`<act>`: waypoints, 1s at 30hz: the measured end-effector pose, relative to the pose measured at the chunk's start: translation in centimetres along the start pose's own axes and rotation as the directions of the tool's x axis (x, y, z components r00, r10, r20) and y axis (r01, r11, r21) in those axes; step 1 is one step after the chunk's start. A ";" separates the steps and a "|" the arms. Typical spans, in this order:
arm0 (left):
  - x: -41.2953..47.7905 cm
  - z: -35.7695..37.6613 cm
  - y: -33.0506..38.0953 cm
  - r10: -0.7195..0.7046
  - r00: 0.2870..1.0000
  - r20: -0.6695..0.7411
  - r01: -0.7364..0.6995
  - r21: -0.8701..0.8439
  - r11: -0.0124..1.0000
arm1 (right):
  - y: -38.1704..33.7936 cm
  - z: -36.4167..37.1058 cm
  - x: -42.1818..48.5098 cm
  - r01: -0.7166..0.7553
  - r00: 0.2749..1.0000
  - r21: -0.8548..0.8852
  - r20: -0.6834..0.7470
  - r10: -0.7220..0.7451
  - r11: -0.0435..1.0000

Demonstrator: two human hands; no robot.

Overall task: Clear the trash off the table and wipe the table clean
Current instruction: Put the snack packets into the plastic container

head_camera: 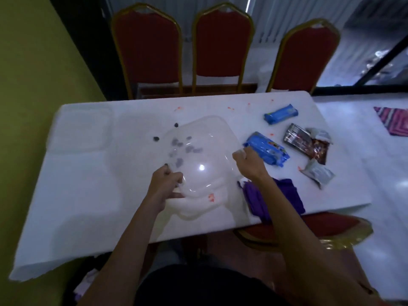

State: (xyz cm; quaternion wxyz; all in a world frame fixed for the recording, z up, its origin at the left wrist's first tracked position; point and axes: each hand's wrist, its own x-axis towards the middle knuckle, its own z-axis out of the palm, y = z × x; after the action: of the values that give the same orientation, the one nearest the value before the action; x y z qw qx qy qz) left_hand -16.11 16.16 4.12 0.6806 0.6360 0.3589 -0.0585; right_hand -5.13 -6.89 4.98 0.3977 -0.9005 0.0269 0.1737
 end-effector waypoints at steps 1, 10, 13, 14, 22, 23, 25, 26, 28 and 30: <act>-0.4 1.2 -0.3 -0.008 0.999 0.034 0.007 0.018 1.000 | 1.5 -1.0 -0.4 -0.047 0.999 0.001 -0.006 0.047 0.999; -2.2 10.3 -1.4 -0.056 0.954 0.295 -0.002 0.192 0.981 | 9.2 -7.9 -5.6 -0.312 0.930 -0.051 -0.222 0.294 0.949; -2.5 12.7 -2.0 -0.094 0.931 0.353 0.027 0.189 0.982 | 10.7 -9.6 -6.2 -0.337 0.925 -0.146 -0.237 0.297 0.930; -2.7 13.3 -2.1 -0.104 0.927 0.359 0.035 0.192 0.981 | 11.3 -10.2 -6.2 -0.351 0.917 -0.148 -0.251 0.309 0.925; -4.1 15.7 -4.5 -0.172 0.940 0.294 0.076 0.312 0.947 | 14.8 -11.7 -4.9 -0.389 0.920 -0.277 -0.075 0.384 0.878; -4.3 16.3 -4.8 -0.165 0.950 0.265 0.080 0.306 0.949 | 15.3 -11.7 -4.6 -0.368 0.927 -0.313 -0.046 0.373 0.876; -5.0 17.5 -5.1 -0.138 0.971 0.195 0.078 0.289 0.954 | 16.1 -12.0 -4.1 -0.314 0.942 -0.358 -0.003 0.336 0.879; -5.2 18.0 -5.2 -0.125 0.980 0.156 0.075 0.297 0.952 | 16.3 -12.2 -3.9 -0.288 0.948 -0.370 0.019 0.317 0.883; -5.4 19.2 -5.2 -0.103 0.991 0.080 0.073 0.321 0.944 | 16.6 -13.1 -3.6 -0.240 0.960 -0.379 0.045 0.277 0.894; -5.6 20.5 -5.5 -0.059 0.998 0.029 0.046 0.331 0.942 | 17.2 -14.1 -3.2 -0.182 0.973 -0.377 0.066 0.222 0.908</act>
State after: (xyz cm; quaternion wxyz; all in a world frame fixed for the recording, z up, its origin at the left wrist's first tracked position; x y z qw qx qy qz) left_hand -14.73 -5.55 1.41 0.5694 0.7300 0.3479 -0.1481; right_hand -7.26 -29.12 2.72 0.2026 -0.9407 0.0658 0.2639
